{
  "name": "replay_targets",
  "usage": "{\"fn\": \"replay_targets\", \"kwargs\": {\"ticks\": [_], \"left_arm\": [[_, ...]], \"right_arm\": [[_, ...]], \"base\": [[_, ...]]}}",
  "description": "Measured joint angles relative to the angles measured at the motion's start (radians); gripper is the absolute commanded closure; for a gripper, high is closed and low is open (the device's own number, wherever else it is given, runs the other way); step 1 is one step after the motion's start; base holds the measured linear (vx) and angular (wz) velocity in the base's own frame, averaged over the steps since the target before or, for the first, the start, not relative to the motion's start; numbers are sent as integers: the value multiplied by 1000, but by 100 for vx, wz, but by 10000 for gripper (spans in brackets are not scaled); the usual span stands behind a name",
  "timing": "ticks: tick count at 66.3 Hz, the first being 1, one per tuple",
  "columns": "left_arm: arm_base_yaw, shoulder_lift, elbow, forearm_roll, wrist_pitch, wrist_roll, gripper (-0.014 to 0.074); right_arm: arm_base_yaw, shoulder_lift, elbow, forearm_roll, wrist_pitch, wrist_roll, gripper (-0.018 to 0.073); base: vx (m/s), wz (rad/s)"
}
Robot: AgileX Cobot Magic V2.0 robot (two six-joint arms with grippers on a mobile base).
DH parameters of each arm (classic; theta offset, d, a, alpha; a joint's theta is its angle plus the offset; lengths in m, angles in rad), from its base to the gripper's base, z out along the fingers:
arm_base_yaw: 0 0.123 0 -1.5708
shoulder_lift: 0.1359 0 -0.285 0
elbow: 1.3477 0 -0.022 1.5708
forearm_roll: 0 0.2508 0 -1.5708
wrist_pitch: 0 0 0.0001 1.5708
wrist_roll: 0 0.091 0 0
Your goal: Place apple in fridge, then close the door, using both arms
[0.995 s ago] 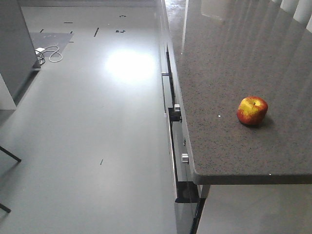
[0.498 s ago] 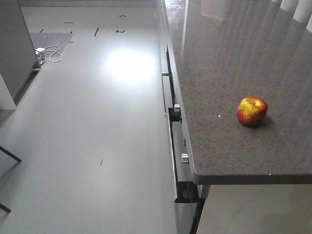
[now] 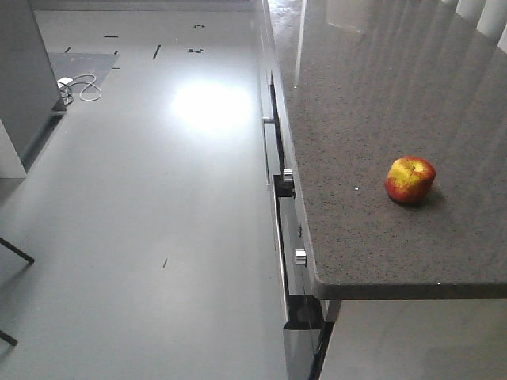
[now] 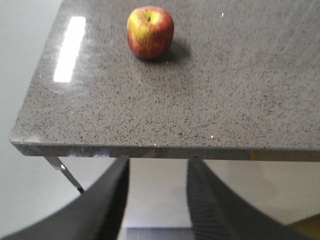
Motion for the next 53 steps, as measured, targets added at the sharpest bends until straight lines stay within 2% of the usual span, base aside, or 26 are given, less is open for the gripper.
{"fn": "replay_targets", "kwargs": {"ticks": [11, 16, 53], "left_arm": [[0, 0, 0, 0, 0, 0, 603], [0, 0, 0, 0, 0, 0, 603], [0, 0, 0, 0, 0, 0, 603]], "right_arm": [[0, 138, -56, 1, 10, -28, -31], [0, 200, -81, 8, 10, -47, -61], [0, 670, -374, 13, 27, -72, -57]], "base": [[0, 0], [0, 0], [0, 0]]}}
